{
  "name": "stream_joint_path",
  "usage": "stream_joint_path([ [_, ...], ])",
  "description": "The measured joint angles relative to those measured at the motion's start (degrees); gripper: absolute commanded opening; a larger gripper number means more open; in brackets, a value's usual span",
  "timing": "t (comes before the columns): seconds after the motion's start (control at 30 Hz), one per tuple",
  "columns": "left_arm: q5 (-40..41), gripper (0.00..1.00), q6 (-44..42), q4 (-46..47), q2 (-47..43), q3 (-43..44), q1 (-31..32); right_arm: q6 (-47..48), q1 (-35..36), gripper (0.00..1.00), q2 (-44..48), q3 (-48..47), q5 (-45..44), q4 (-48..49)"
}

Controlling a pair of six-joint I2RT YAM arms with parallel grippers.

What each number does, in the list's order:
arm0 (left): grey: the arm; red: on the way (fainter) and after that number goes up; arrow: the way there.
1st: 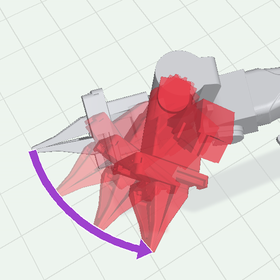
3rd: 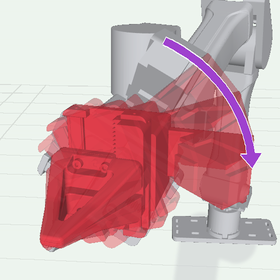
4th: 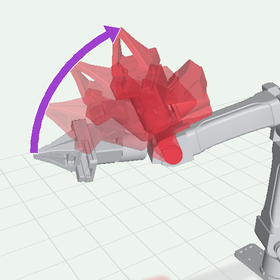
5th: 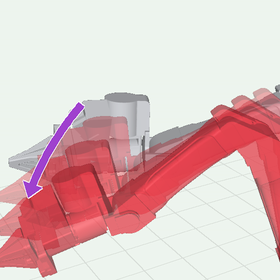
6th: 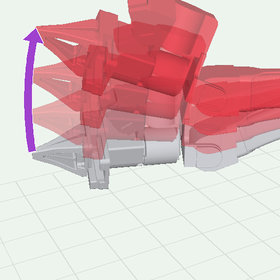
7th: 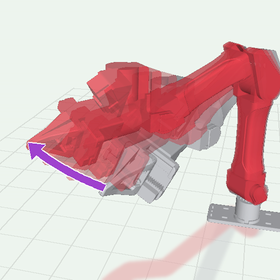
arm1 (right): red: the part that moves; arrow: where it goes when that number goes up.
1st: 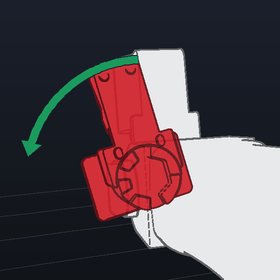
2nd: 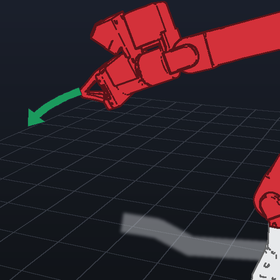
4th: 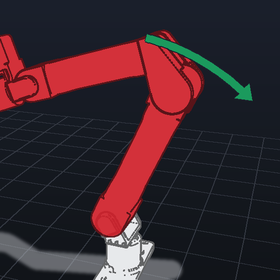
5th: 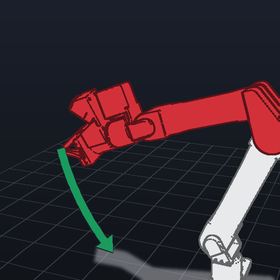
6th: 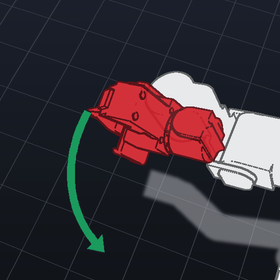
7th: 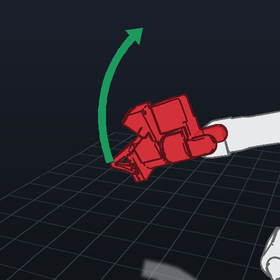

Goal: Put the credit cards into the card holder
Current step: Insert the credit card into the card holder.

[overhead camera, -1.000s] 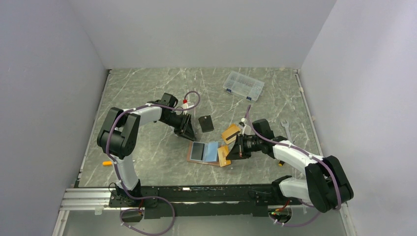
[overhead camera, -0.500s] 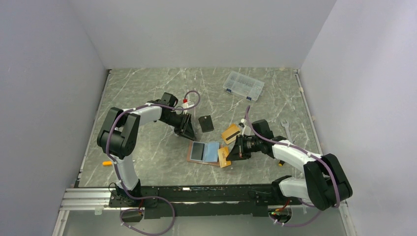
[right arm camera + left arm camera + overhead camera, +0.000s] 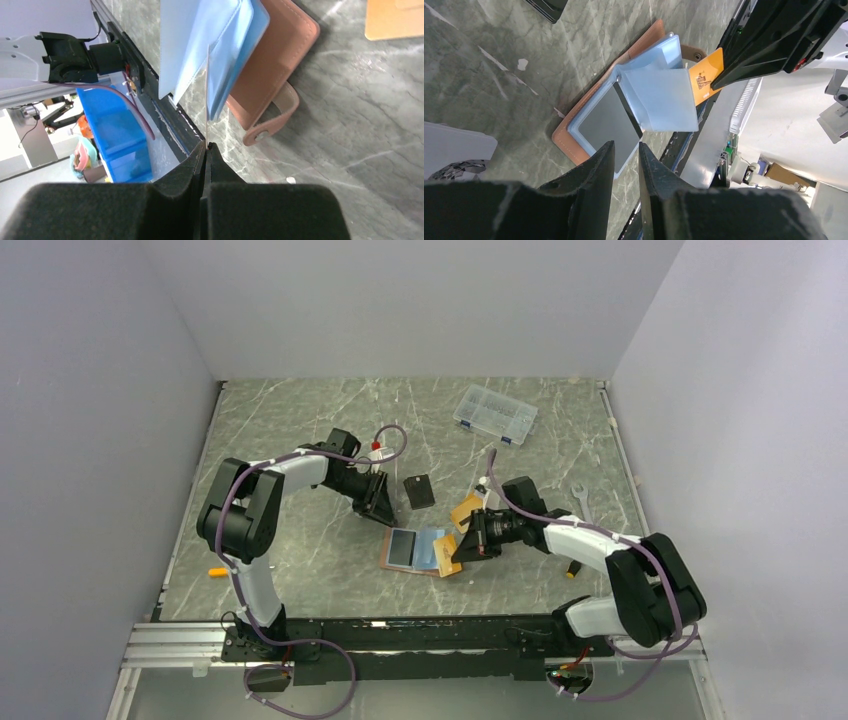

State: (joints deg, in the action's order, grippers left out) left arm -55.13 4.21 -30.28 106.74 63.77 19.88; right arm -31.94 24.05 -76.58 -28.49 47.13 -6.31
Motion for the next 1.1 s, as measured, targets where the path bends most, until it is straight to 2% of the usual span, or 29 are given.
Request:
stream_joint_path([
  [0.47, 0.0, 0.30, -1.1, -1.0, 0.0, 0.0, -1.0, -0.1, 0.7, 0.00, -1.6, -2.6, 0.0, 0.3],
  [0.9, -0.1, 0.29, -1.7, -1.8, 0.0, 0.0, -1.4, -0.1, 4.0, 0.00, -7.9, -6.7, -0.2, 0.7],
  [1.1, -0.3, 0.33, -1.9, -2.2, -0.2, 0.0, -1.9, 0.0, 4.7, 0.00, -9.5, -7.5, -0.6, 0.6],
])
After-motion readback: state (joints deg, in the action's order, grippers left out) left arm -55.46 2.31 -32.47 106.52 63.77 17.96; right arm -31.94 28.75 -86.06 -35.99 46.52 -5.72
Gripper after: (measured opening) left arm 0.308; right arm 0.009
